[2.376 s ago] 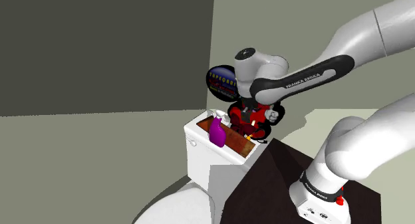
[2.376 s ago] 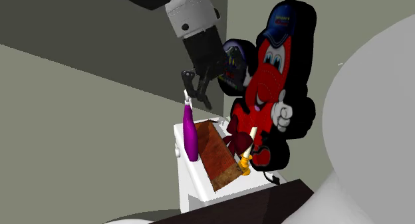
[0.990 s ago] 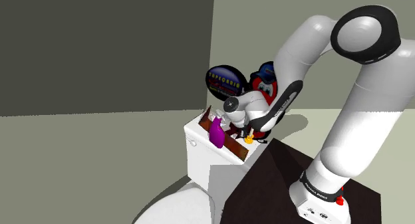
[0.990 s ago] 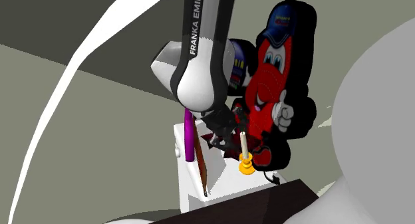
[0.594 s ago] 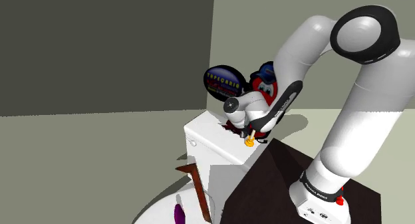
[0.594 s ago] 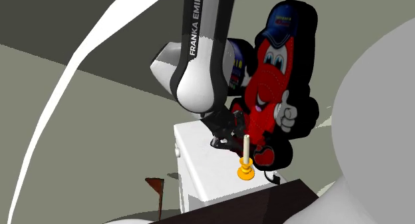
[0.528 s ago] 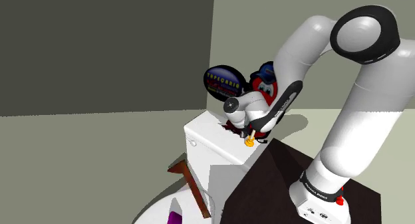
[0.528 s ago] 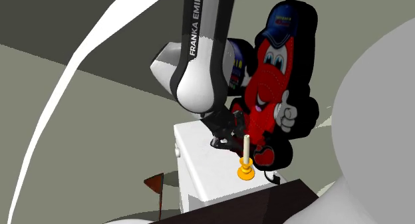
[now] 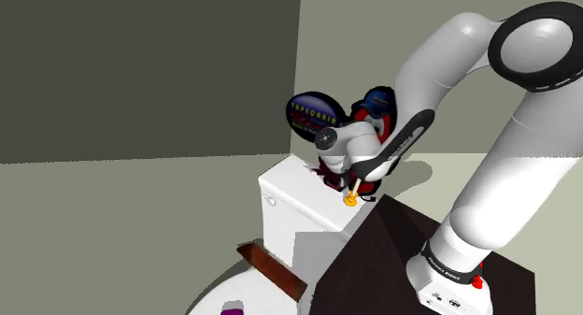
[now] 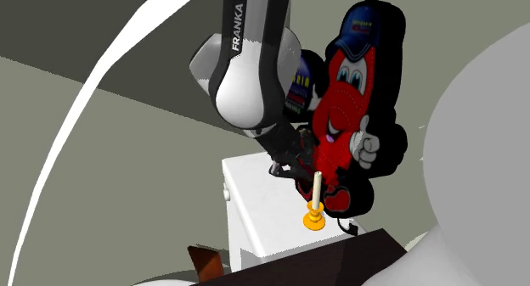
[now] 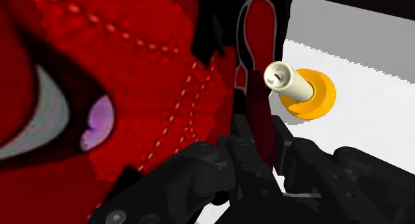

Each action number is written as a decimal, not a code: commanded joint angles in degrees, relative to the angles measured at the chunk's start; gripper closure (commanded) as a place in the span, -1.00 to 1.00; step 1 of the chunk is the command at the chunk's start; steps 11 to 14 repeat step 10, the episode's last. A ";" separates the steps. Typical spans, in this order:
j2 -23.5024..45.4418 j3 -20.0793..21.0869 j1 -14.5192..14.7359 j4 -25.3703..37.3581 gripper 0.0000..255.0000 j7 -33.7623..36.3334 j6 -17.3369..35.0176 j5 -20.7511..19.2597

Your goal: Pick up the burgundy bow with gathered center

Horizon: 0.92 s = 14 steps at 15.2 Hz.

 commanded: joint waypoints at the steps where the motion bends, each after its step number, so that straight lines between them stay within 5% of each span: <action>1: -2.01 0.10 0.07 -0.37 1.00 -1.88 -0.82 1.58; 8: -8.30 0.33 0.74 -0.96 1.00 -8.13 -3.97 6.77; 14: -8.44 0.32 0.77 -0.97 1.00 -8.26 -4.04 6.87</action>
